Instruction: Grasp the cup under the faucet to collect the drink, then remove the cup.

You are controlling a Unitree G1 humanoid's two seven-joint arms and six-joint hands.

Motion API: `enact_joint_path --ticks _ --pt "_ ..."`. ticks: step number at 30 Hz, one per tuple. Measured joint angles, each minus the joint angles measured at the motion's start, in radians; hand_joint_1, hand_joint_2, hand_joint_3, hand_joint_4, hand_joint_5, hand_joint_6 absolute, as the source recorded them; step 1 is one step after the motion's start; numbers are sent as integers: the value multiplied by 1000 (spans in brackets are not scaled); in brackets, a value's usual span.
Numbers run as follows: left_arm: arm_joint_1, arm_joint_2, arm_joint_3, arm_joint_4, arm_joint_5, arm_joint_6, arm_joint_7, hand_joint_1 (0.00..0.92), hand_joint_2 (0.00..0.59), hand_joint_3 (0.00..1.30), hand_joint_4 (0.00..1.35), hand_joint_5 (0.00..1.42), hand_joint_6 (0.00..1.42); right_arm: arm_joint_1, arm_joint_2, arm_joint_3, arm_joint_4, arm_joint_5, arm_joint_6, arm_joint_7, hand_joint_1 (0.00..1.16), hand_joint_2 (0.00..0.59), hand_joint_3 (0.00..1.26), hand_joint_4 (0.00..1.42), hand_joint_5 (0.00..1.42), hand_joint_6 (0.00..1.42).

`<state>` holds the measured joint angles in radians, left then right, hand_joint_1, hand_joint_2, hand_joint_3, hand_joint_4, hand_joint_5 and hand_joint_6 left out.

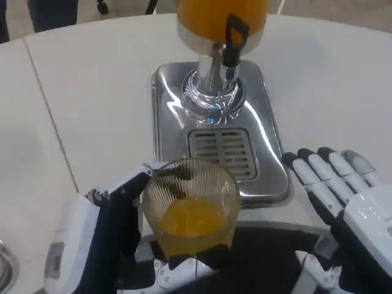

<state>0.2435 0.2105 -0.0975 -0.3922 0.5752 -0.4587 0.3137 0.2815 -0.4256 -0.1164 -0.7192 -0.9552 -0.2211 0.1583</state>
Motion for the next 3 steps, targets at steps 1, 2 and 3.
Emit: enact_joint_path --ticks 1,2,3 --pt "2 -2 0 -3 5 -4 0 572 44 1083 1111 1424 1424 -6 0 0 0 1 0 0 215 565 0 0 0 0" --pt "3 -3 0 -5 6 -5 0 572 44 1083 1111 1424 1424 -7 0 0 0 1 0 0 214 565 0 0 0 0" --pt "5 -5 0 -9 6 -6 0 572 44 1083 1111 1424 1424 -7 1 1 -2 1 2 2 213 565 0 0 0 0"
